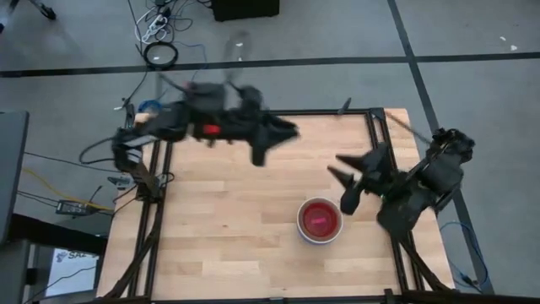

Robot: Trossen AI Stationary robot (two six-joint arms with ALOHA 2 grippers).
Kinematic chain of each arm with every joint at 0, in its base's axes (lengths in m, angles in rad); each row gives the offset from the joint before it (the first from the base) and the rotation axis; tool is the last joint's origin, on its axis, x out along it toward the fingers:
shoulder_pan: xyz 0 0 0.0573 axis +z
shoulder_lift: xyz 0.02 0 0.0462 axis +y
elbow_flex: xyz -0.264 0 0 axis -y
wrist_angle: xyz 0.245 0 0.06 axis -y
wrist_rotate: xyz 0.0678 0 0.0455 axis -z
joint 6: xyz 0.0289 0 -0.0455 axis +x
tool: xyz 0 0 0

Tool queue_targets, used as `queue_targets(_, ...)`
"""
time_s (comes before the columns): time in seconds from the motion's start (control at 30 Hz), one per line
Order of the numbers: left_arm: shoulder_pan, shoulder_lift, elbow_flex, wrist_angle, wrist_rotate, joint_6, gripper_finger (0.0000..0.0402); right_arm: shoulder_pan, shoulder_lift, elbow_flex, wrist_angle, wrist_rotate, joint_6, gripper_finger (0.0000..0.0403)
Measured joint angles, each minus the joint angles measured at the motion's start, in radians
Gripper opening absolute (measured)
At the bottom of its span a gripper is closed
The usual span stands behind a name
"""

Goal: Nest bowls inside each other
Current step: Move the stacked bowls to the center of the table

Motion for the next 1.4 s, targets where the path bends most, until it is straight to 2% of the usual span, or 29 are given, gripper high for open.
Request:
queue_targets(0.1,-0.006,-0.076,-0.003,-0.060,-0.106,0.056,0.0147,-0.025,-0.005,0.110,0.034,0.009,-0.157,0.0169)
queue_targets(0.2,-0.022,-0.134,-0.004,-0.090,-0.147,0.086,0.0147,-0.031,-0.014,0.222,0.058,-0.005,-0.274,0.0169)
queue_targets(0.27,-0.033,-0.167,-0.003,-0.101,-0.165,0.088,0.0147,-0.022,-0.023,0.287,0.091,-0.016,-0.370,0.0169)
queue_targets(0.4,-0.061,-0.212,-0.003,-0.178,-0.270,0.064,0.0147,0.026,-0.058,0.366,0.154,-0.021,-0.517,0.0169)
queue_targets(0.5,-0.080,-0.241,-0.005,-0.296,-0.351,0.004,0.0147,0.068,-0.105,0.371,0.120,-0.027,-0.460,0.0169)
queue_targets(0.67,-0.116,-0.284,-0.004,-0.481,-0.466,-0.107,0.0147,0.111,-0.138,0.369,-0.177,-0.075,-0.072,0.0169)
queue_targets(0.8,-0.146,-0.301,-0.005,-0.557,-0.549,-0.155,0.0147,0.109,-0.166,0.274,-0.107,-0.097,-0.078,0.0169)
queue_targets(0.9,-0.158,-0.314,-0.005,-0.595,-0.583,-0.158,0.0147,0.109,-0.178,0.215,-0.162,-0.105,0.017,0.0168)
queue_targets(0.97,-0.167,-0.318,-0.005,-0.637,-0.605,-0.166,0.0147,0.109,-0.195,0.155,-0.165,-0.151,0.025,0.0168)
queue_targets(1.13,-0.177,-0.323,-0.005,-0.825,-0.643,-0.285,0.0147,0.054,-0.228,-0.058,-0.159,-0.368,0.177,0.0168)
queue_targets(1.23,-0.183,-0.319,-0.005,-0.912,-0.645,-0.343,0.0147,0.010,-0.259,-0.237,-0.163,-0.543,0.306,0.0168)
queue_targets(1.4,-0.189,-0.315,-0.005,-0.924,-0.648,-0.344,0.0147,-0.043,-0.285,-0.550,-0.160,-0.857,0.515,0.0168)
